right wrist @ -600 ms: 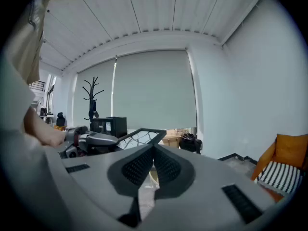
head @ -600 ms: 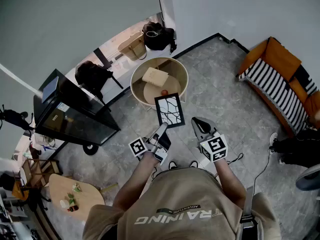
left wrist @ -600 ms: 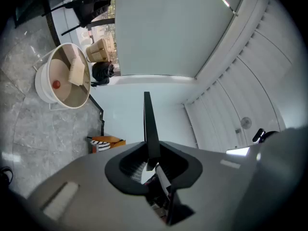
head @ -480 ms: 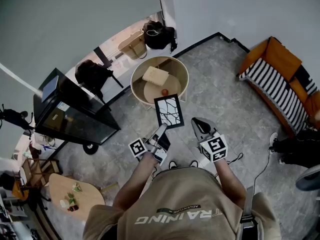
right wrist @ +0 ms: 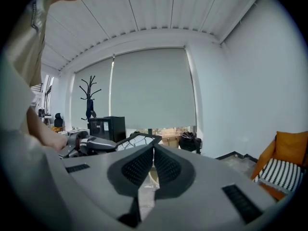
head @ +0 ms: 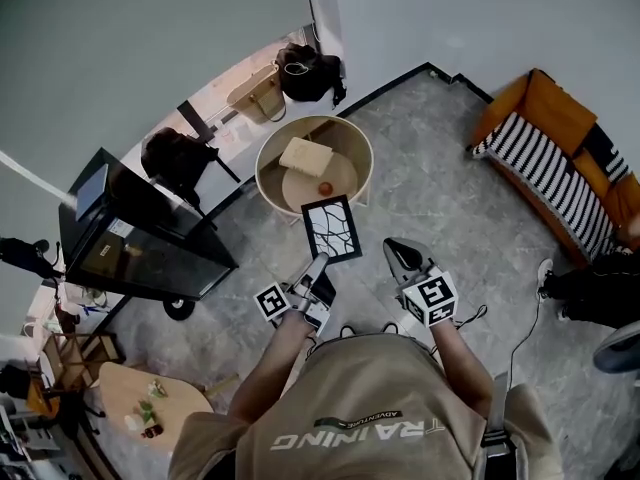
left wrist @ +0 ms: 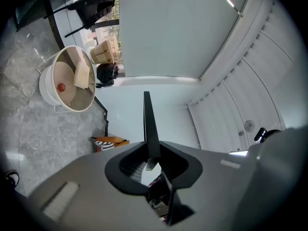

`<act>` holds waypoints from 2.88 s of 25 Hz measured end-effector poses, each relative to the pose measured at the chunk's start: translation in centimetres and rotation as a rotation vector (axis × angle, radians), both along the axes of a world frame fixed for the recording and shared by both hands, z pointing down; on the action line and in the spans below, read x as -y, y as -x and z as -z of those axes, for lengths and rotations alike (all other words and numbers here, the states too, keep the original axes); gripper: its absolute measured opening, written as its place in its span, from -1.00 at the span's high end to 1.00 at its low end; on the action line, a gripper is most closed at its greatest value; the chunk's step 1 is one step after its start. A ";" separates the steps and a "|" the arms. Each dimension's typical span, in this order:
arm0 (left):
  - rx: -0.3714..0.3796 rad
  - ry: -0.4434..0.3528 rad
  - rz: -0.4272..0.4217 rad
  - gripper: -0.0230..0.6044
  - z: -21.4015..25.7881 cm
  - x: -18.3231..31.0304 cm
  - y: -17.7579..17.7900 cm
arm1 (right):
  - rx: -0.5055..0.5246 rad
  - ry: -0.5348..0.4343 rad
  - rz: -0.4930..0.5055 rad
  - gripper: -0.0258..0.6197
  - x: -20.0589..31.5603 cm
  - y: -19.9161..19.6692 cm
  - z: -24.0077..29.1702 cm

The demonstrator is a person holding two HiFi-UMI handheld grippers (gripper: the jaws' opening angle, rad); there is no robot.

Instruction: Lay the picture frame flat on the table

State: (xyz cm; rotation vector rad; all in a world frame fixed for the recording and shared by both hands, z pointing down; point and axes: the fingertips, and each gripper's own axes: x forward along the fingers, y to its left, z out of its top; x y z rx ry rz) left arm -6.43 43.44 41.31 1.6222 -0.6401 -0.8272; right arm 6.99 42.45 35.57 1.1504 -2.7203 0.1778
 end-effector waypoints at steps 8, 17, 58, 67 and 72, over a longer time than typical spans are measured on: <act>0.000 0.004 -0.038 0.70 -1.2 1.6 2.8 | -0.019 0.031 -0.056 0.90 1.1 1.7 -1.3; 0.028 0.036 -0.050 0.70 -3.3 3.8 4.9 | -0.025 0.084 -0.051 0.90 2.3 2.7 -3.6; -0.009 0.068 -0.019 0.70 -4.2 30.8 -2.8 | 0.025 0.146 0.112 0.90 33.0 -0.7 -6.8; -0.011 0.079 -0.086 0.70 -5.3 38.5 0.9 | -0.001 0.166 0.030 0.90 40.9 2.2 -6.9; -0.006 0.088 -0.120 0.70 -6.0 41.8 3.4 | -0.007 0.183 -0.005 0.90 44.1 4.7 -7.4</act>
